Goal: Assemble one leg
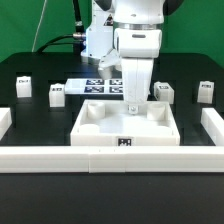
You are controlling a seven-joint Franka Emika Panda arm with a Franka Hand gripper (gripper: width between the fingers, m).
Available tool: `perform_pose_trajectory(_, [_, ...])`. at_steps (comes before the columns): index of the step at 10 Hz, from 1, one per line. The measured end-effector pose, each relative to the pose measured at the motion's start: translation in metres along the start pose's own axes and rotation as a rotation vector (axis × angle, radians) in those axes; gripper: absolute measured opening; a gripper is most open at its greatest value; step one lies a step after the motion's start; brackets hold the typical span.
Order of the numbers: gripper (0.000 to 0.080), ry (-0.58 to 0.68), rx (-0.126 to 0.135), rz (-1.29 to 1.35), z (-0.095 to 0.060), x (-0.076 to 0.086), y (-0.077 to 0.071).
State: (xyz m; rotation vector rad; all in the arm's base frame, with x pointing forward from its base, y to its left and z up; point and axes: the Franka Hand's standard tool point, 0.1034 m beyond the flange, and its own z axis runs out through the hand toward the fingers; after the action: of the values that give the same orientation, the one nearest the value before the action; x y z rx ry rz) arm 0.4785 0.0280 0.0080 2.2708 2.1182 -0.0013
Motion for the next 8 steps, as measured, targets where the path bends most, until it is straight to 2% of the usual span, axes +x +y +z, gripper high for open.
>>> perform_pose_trajectory(2, [0.0058,-0.024,0.042,-0.06,-0.002,0.021,0.0])
perform_pose_trajectory(3, [0.0058,-0.032,0.056,-0.085,-0.004,0.033,0.006])
perform_pose_trajectory(5, [0.0058,-0.024,0.053,-0.102,-0.003,0.047,0.017])
perform_pose_trajectory(8, [0.0058,-0.018,0.05,-0.078,-0.001,0.052,0.02])
